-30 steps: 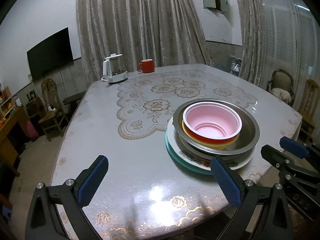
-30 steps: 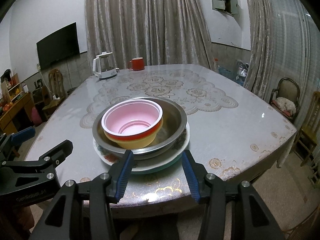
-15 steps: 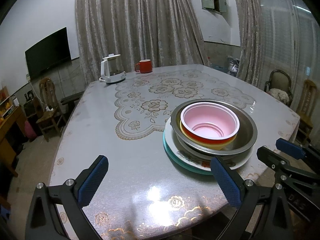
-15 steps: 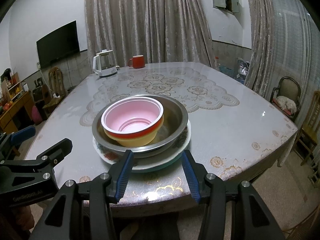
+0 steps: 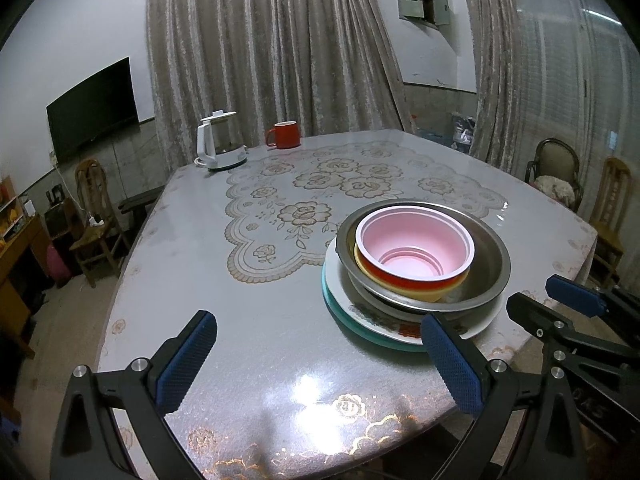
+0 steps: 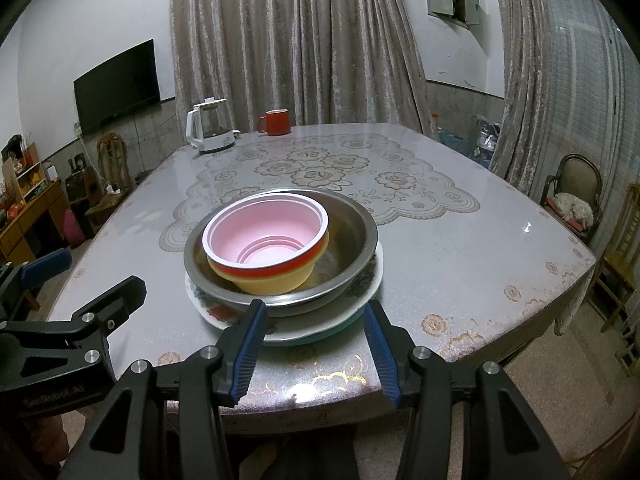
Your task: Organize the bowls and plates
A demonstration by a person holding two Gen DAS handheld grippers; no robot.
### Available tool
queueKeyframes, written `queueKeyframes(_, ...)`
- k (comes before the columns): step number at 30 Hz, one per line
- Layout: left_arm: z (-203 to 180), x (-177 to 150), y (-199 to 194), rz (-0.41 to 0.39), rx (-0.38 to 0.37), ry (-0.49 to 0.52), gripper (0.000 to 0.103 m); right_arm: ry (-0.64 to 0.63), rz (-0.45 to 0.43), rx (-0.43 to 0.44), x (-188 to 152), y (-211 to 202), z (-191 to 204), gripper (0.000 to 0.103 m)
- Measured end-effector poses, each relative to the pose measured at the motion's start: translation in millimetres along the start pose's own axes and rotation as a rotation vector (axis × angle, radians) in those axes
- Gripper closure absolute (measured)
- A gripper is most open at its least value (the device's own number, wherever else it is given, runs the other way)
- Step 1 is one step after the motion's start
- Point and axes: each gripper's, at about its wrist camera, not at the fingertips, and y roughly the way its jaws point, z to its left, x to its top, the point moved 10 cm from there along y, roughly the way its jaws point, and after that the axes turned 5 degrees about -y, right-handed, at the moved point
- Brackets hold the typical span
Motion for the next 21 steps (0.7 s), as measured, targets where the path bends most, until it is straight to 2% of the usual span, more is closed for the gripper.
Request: queueKeyframes(21, -2.0, 1.3, -1.0, -0.015, -0.013, 0.001, 0.0, 0.003, 0.006, -0.002, -0.1, 4.4, 0.2, 0.053)
